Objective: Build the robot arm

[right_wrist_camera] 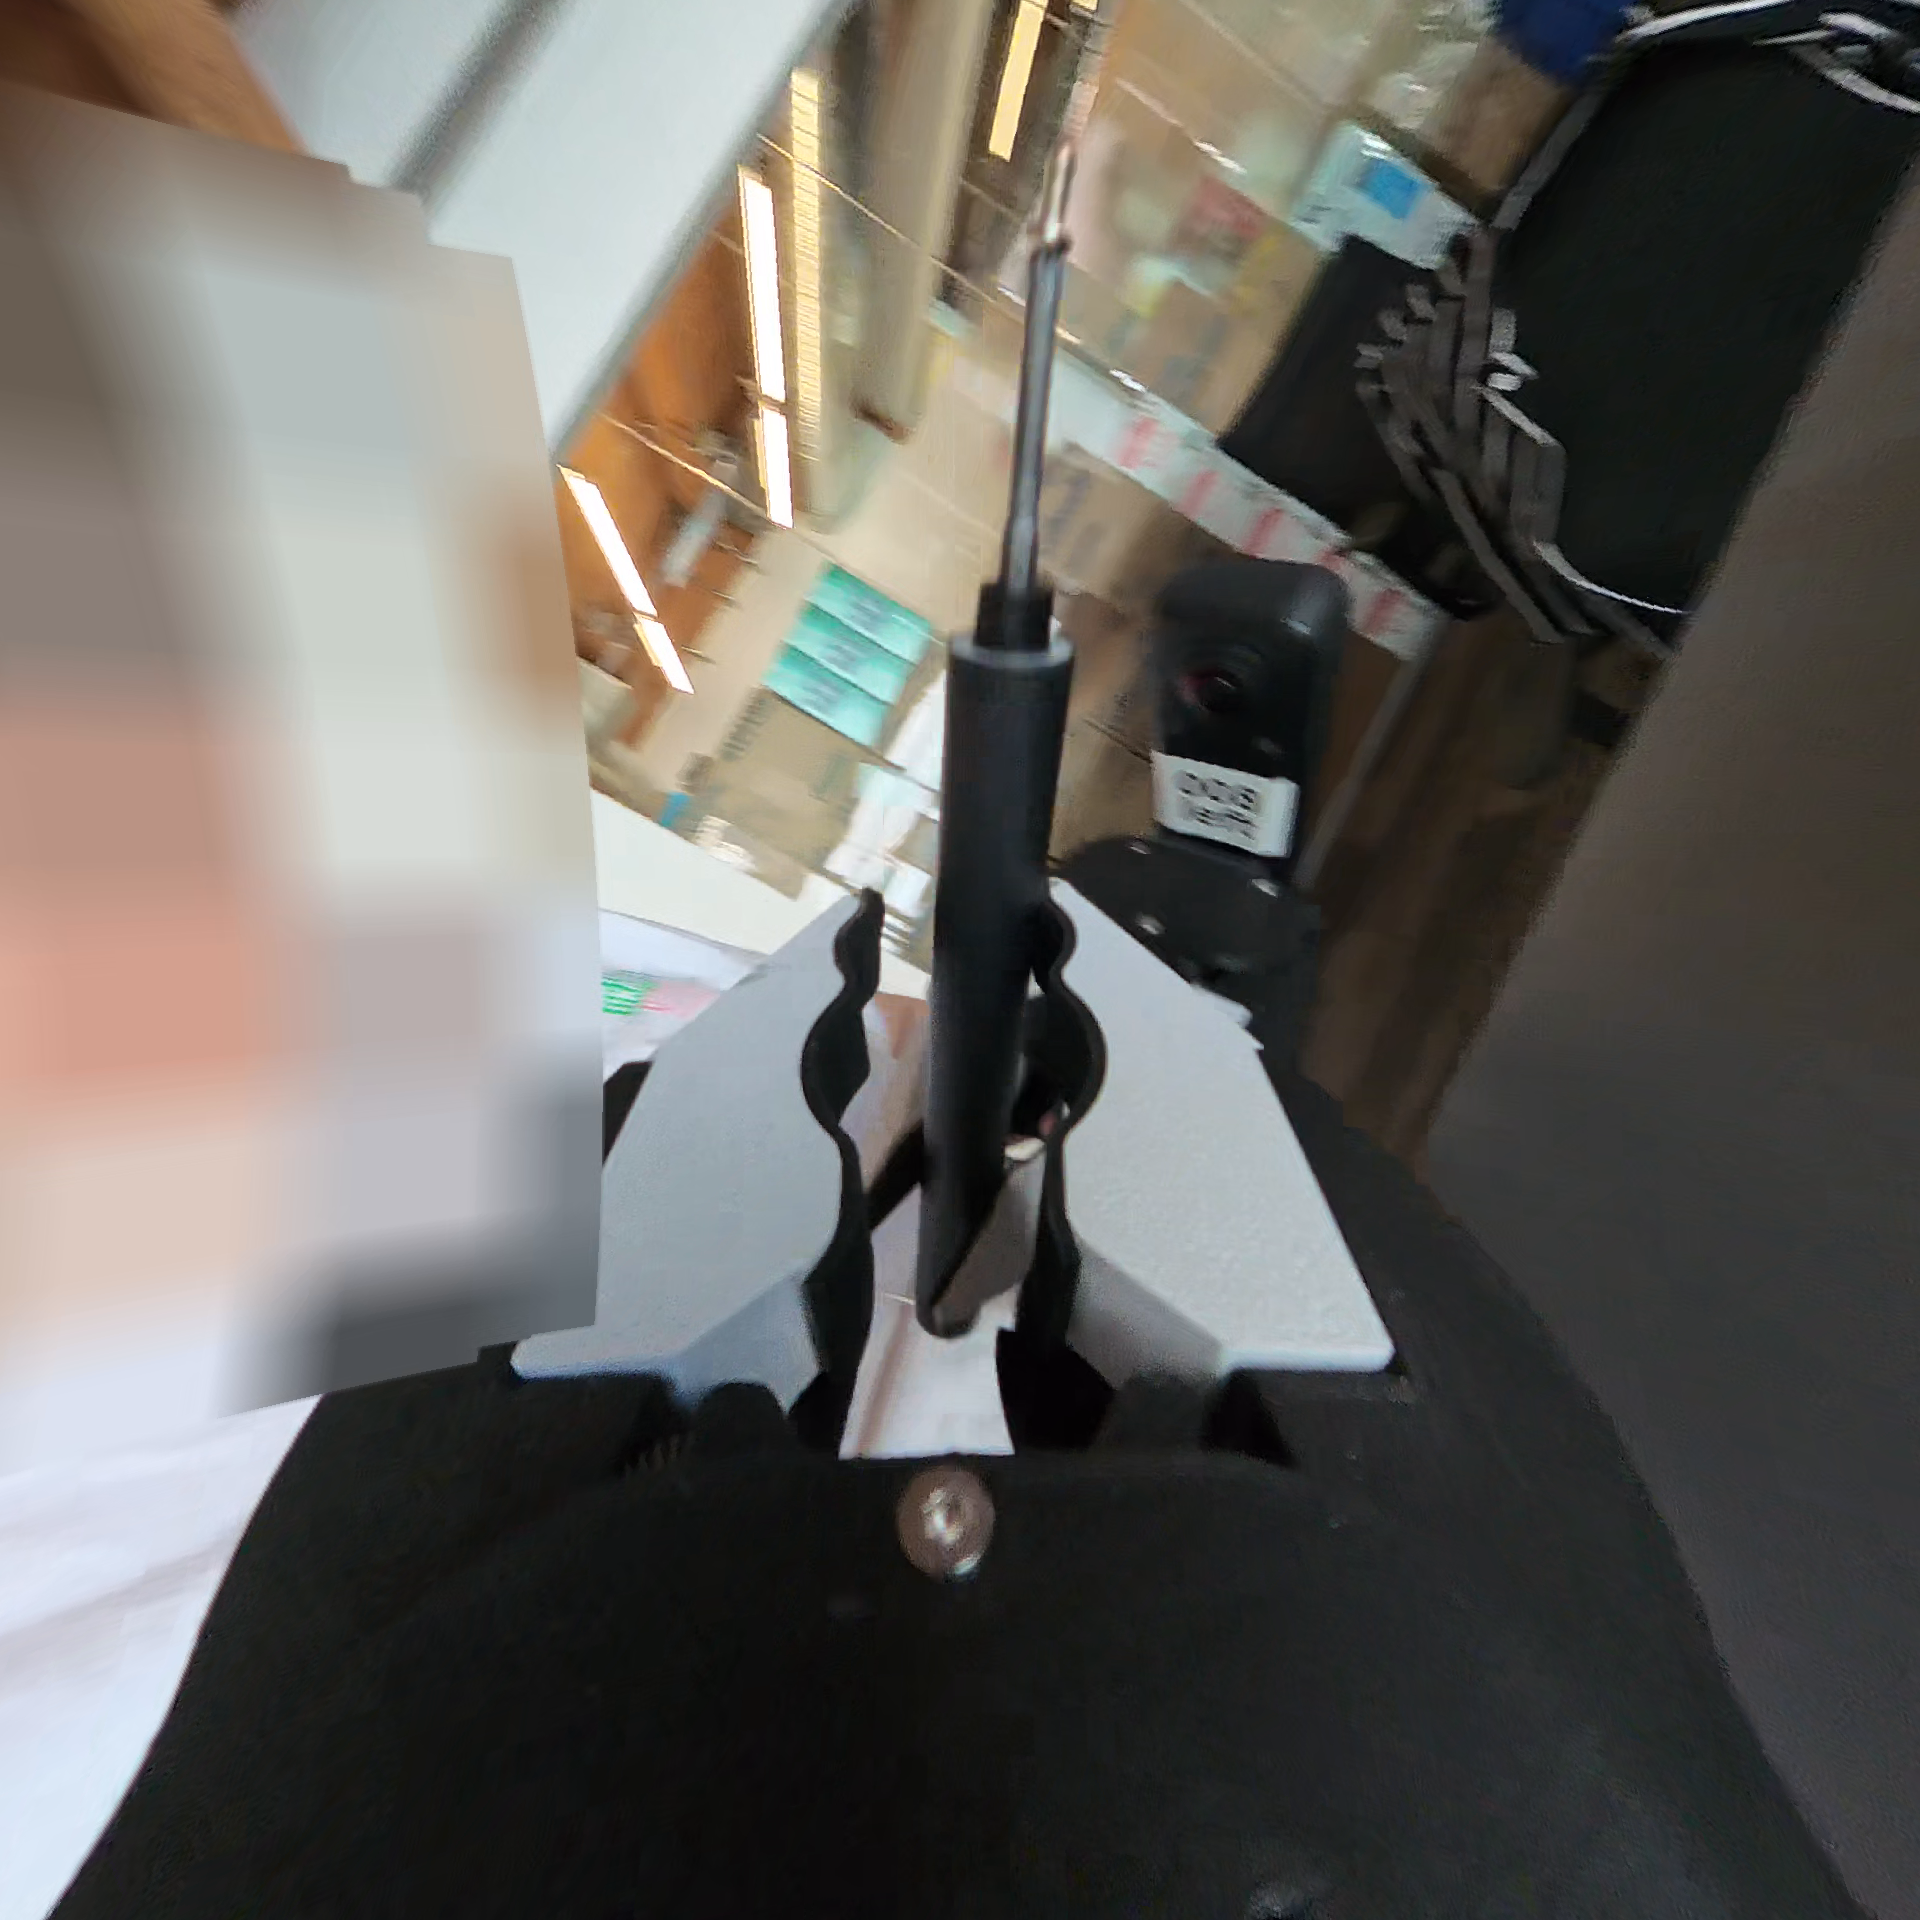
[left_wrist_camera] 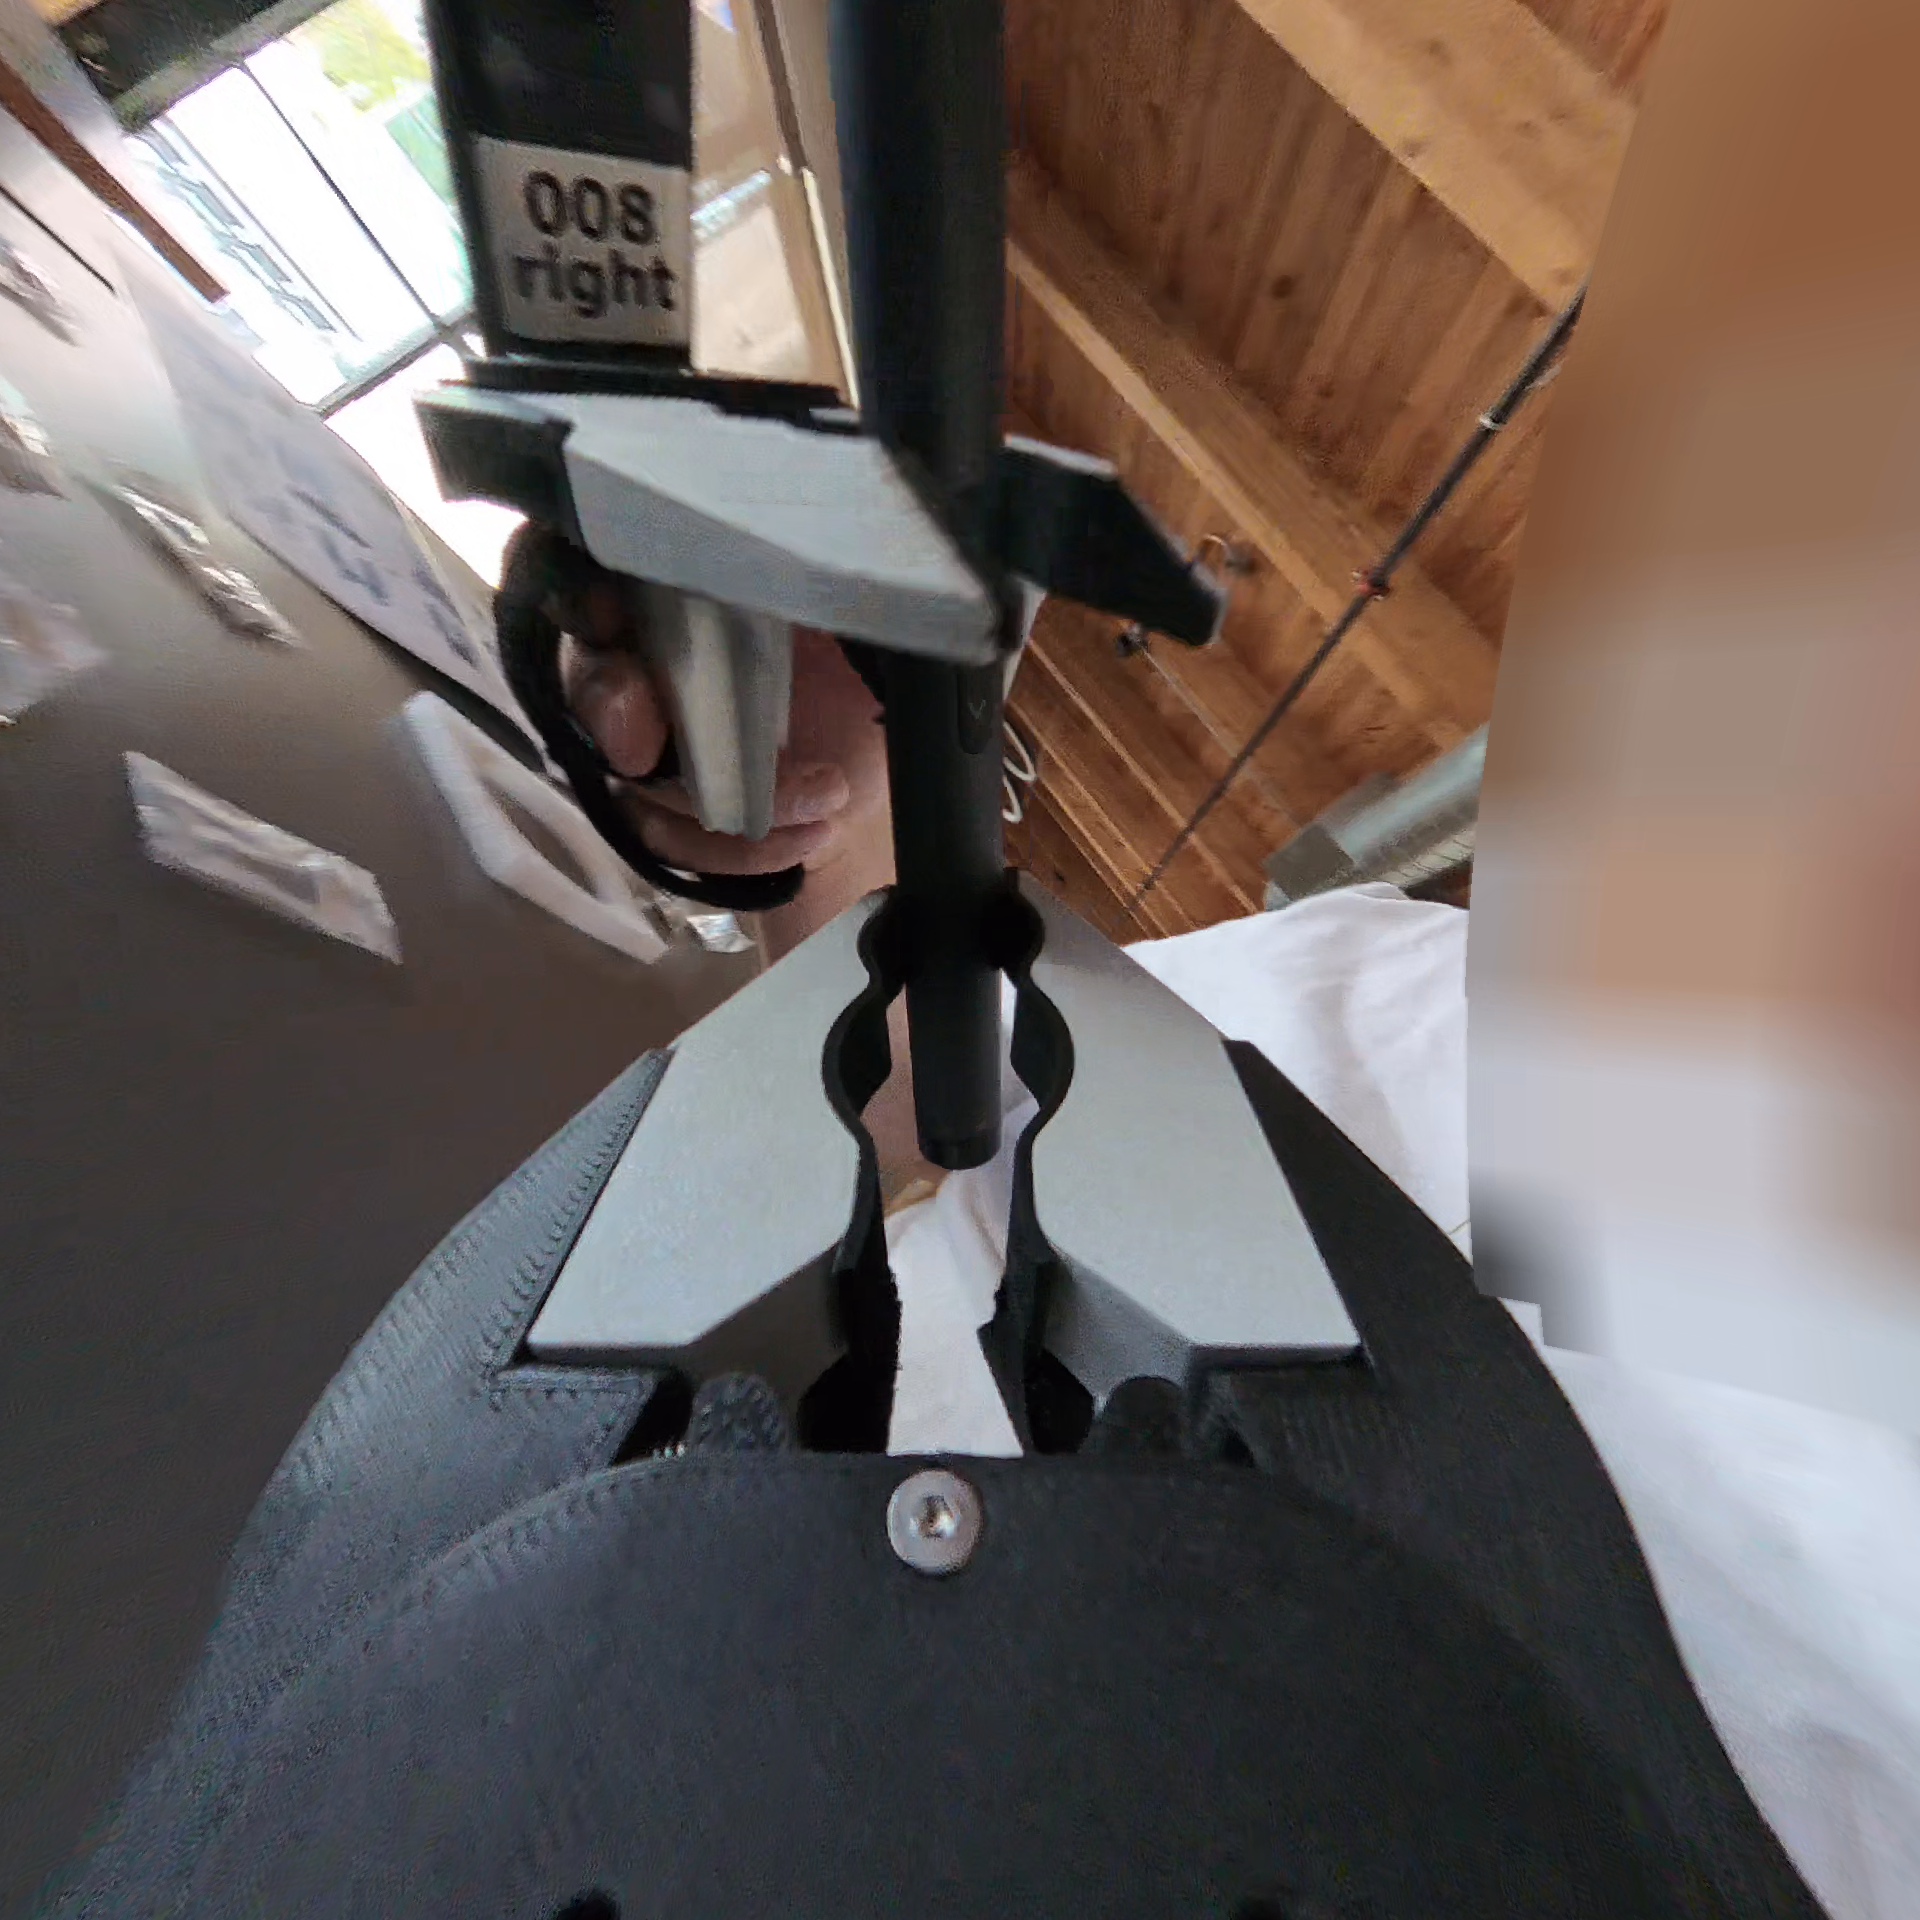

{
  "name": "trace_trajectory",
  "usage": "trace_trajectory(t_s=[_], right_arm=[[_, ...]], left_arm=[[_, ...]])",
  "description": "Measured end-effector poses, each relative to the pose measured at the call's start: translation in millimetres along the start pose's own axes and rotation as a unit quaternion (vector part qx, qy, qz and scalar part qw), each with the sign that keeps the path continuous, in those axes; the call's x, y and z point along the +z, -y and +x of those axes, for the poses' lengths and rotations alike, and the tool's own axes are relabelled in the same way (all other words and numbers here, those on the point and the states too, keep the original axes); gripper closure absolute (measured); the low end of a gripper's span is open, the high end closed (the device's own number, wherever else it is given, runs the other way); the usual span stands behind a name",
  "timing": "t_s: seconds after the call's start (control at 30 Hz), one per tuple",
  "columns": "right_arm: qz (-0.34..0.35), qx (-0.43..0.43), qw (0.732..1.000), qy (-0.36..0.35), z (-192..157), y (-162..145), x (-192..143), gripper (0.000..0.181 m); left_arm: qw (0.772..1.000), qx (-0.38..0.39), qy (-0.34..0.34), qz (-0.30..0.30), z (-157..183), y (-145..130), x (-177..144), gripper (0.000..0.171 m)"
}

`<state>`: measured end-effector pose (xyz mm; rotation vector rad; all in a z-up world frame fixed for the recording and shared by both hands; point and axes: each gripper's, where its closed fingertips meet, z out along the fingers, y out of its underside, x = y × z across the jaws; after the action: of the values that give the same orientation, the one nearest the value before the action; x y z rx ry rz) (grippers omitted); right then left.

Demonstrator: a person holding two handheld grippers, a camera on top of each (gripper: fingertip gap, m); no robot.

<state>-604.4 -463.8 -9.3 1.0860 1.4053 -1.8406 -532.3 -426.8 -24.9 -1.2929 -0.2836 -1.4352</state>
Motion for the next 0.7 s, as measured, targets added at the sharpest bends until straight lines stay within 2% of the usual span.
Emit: trace_trajectory(t_s=[0.03,0.17,0.27,0.4,0.5,0.6,0.7], right_arm=[[-0.007,-0.006,0.999,-0.031,6,-2,0,0.15],[-0.011,-0.03,0.991,-0.132,27,-5,-3,0.15],[0.003,-0.042,0.985,-0.169,34,-4,-6,0.151],[0.003,-0.043,0.981,-0.187,41,-6,-4,0.153],[0.036,-0.029,0.981,-0.187,45,2,-7,0.154],[0.04,-0.015,0.978,-0.202,53,2,-9,0.155],[0.04,-0.004,0.974,-0.224,64,-1,-12,0.165]], left_arm=[[1.0,0.002,0.023,0.009,-4,2,-4,0.155],[0.99,0.023,0.142,0.002,-27,2,-17,0.155],[0.979,0.024,0.202,-0.013,-38,-2,-26,0.155],[0.962,0.03,0.27,-0.037,-49,-8,-34,0.155],[0.949,0.031,0.308,-0.056,-55,-13,-38,0.155],[0.933,0.033,0.352,-0.072,-64,-19,-44,0.155],[0.919,0.032,0.385,-0.083,-72,-22,-52,0.155]])
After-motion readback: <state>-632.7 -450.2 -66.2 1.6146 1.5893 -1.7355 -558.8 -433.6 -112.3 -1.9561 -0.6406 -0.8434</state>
